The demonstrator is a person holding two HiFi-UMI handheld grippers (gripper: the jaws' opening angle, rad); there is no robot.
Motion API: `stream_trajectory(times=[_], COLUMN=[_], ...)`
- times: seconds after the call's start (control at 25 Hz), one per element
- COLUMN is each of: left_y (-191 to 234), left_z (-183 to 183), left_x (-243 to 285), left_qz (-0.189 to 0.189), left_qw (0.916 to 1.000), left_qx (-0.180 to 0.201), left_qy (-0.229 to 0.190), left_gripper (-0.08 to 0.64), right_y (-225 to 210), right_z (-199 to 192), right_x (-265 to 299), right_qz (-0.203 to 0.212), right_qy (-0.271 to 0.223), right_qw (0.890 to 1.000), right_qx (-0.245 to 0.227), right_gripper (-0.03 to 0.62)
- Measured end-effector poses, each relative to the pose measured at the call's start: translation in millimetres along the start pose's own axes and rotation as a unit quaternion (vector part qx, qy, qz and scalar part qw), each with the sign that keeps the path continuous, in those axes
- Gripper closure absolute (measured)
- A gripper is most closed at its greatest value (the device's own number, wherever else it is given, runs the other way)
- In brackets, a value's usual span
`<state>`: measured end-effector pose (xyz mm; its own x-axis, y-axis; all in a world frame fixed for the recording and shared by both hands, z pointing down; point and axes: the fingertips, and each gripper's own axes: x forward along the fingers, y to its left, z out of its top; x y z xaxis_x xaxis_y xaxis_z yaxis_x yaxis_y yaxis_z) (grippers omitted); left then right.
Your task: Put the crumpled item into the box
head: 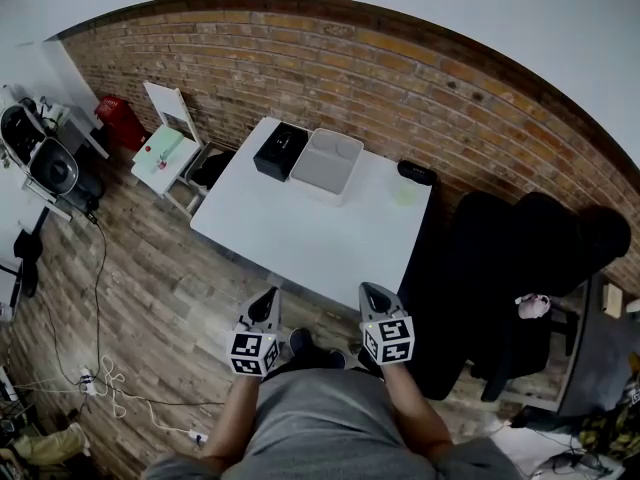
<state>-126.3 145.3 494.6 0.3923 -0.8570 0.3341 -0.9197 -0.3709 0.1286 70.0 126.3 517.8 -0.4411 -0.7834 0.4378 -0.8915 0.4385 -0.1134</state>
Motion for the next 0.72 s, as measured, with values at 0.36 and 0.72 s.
stream_trajectory(times=[0.36, 0.72], left_y=[0, 10], left_z=[-2, -5], left_x=[0, 0], left_qz=[-0.013, 0.008], left_qw=[0.9999, 0.9999], left_qx=[-0.002, -0.006], left_qy=[0.002, 0.005], left_gripper=[0.555, 0.555], right_y=[7, 0], right_z=[5, 0], right_x=[4, 5], right_qz=[0.012, 0.016], right_qy=[-0.005, -0.001], right_qw=[1.000, 1.000], right_qx=[-0.007, 0.023], right_gripper=[0.589, 0.590])
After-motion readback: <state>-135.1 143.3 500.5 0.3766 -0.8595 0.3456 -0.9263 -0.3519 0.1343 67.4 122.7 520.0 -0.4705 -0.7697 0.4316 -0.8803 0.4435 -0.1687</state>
